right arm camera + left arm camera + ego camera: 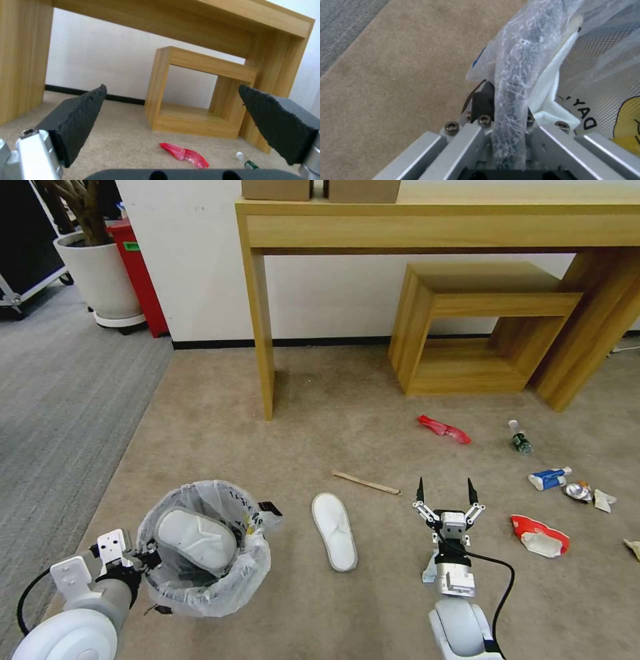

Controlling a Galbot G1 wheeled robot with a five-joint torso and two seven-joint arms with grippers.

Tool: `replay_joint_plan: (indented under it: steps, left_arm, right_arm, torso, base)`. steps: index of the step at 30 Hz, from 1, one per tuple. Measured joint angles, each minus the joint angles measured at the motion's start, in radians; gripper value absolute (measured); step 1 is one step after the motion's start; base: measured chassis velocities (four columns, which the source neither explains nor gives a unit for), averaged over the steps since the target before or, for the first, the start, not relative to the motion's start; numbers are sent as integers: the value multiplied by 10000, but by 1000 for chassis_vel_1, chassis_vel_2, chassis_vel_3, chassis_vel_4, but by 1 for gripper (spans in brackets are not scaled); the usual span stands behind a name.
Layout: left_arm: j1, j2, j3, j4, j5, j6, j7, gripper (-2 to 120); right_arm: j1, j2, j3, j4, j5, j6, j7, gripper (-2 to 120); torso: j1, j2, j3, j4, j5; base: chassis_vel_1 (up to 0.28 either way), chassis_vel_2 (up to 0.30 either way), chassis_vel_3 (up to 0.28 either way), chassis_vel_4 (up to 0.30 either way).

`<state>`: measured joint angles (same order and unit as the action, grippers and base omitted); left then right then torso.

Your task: Pick up the trash bin and place the garbage on the floor into it.

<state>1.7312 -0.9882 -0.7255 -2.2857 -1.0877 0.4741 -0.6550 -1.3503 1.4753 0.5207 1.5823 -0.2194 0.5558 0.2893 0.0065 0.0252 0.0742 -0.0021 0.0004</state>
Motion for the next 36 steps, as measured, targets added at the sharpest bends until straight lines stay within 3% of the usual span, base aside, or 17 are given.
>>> replay_joint_plan:
  steps: [36]
  left_arm:
    - [-178, 9, 348, 399, 309, -85, 160, 0]
  right_arm:
    - [406, -304, -43, -300, 363, -39, -4, 100]
  torso:
    - [-1, 0, -1, 0, -3]
  base:
    - [-5, -4, 5, 3]
